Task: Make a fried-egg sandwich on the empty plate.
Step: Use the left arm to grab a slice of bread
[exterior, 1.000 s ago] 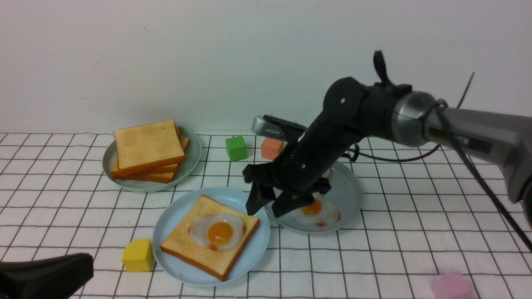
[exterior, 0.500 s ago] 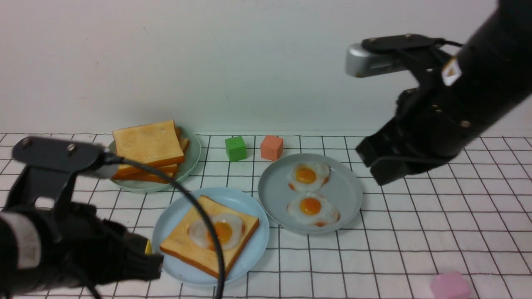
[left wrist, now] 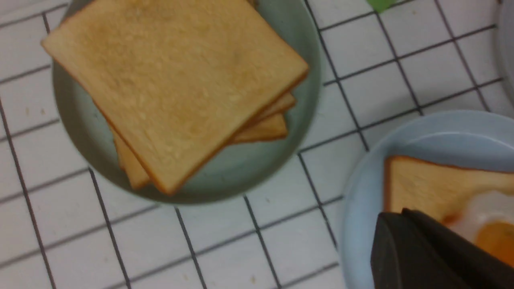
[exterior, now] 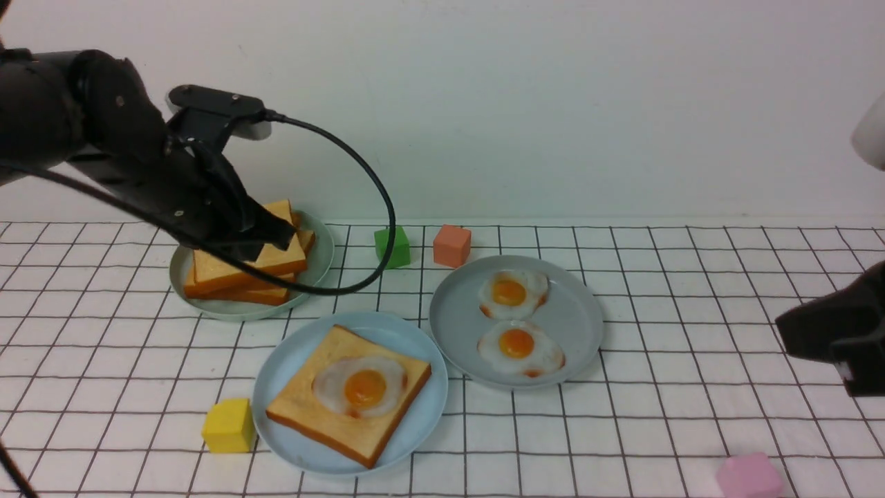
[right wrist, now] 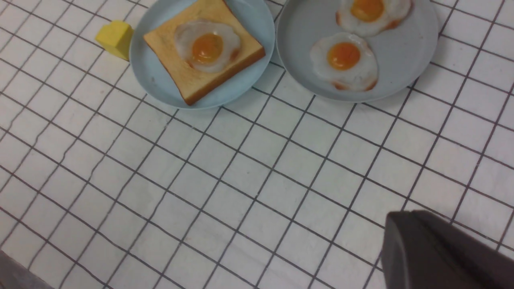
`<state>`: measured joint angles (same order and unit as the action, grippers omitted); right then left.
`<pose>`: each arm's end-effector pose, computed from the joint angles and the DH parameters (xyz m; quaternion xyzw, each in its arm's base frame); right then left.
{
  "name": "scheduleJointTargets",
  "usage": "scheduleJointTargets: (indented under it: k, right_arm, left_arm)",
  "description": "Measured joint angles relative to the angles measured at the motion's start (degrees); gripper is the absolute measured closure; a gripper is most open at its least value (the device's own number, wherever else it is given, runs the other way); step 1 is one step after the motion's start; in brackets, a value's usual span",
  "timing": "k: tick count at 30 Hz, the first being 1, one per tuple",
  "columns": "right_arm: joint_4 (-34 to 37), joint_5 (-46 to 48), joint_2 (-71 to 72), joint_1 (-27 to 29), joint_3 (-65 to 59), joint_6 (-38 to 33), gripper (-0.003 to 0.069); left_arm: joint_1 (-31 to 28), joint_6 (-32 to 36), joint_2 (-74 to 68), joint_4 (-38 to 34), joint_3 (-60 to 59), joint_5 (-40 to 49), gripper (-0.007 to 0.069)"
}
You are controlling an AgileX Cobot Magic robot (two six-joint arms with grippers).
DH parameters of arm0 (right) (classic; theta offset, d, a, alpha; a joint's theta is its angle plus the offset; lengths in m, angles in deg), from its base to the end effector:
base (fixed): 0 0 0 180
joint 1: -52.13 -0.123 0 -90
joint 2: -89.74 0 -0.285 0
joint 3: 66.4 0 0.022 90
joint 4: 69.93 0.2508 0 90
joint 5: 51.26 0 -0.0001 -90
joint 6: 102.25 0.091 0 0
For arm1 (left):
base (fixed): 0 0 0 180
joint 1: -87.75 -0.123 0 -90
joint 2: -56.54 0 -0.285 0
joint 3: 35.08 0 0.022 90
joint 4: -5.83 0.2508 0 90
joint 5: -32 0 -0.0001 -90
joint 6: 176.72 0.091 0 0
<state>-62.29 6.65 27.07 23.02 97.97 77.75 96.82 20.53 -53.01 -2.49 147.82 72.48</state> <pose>0.1462 0.0931 0.3835 -0.2213 0.8991 0.1570 0.3437 0.3852 -0.0702 0.2649 0.1792 0.9405 -0.0405 0.2858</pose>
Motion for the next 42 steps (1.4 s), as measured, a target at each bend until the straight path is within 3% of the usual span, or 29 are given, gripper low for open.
scheduleJointTargets:
  k: [3, 6, 10, 11, 14, 18, 22, 26, 32, 37, 42]
  right_arm:
    - [-1.5, 0.5, 0.1, 0.0, -0.7, 0.0, 0.0652]
    - [-1.6, 1.3, 0.1, 0.0, -0.9, 0.0, 0.065]
    - [-1.6, 1.5, 0.1, 0.0, -0.9, 0.0, 0.0648]
    - [-1.6, 1.4, 0.1, 0.0, -0.9, 0.0, 0.0647]
    - [-1.6, 1.2, 0.1, 0.0, -0.9, 0.0, 0.0644]
    - [-1.5, 0.4, 0.1, 0.0, -0.9, 0.0, 0.064]
    - [-0.7, 0.4, 0.1, 0.0, -0.9, 0.0, 0.0636]
    - [0.8, 0.4, 0.1, 0.0, -0.9, 0.0, 0.0633]
    - [3.4, 1.1, 0.1, 0.0, -0.9, 0.0, 0.0629]
    - [4.4, 1.6, 0.1, 0.0, -0.9, 0.0, 0.0625]
    - [4.8, 1.6, 0.1, 0.0, -0.9, 0.0, 0.062]
  left_arm:
    - [-1.3, 5.7, -8.3, 0.8, 7.3, 2.7, 0.0624]
    - [-1.2, 10.4, -11.2, 2.0, 9.1, 2.7, 0.0561]
    - [-1.2, 16.6, -12.0, 2.4, 9.4, 2.0, 0.0446]
    - [-1.2, 19.7, -12.3, 2.4, 9.5, 0.4, 0.0364]
    - [-1.2, 23.4, -13.2, 2.5, 9.5, -2.3, 0.0253]
    - [-1.2, 26.2, -16.3, 2.9, 9.6, -5.8, 0.0186]
    - [-1.2, 26.8, -18.4, 4.0, 9.6, -8.8, 0.019]
    - [-1.2, 26.8, -19.0, 5.1, 9.7, -9.7, 0.0243]
    - [-1.2, 27.1, -19.3, 5.6, 10.1, -9.6, 0.0431]
    - [-1.2, 27.2, -18.8, 5.6, 10.1, -9.3, 0.0473]
    - [-1.2, 24.7, -15.1, 5.7, 10.1, -7.6, 0.058]
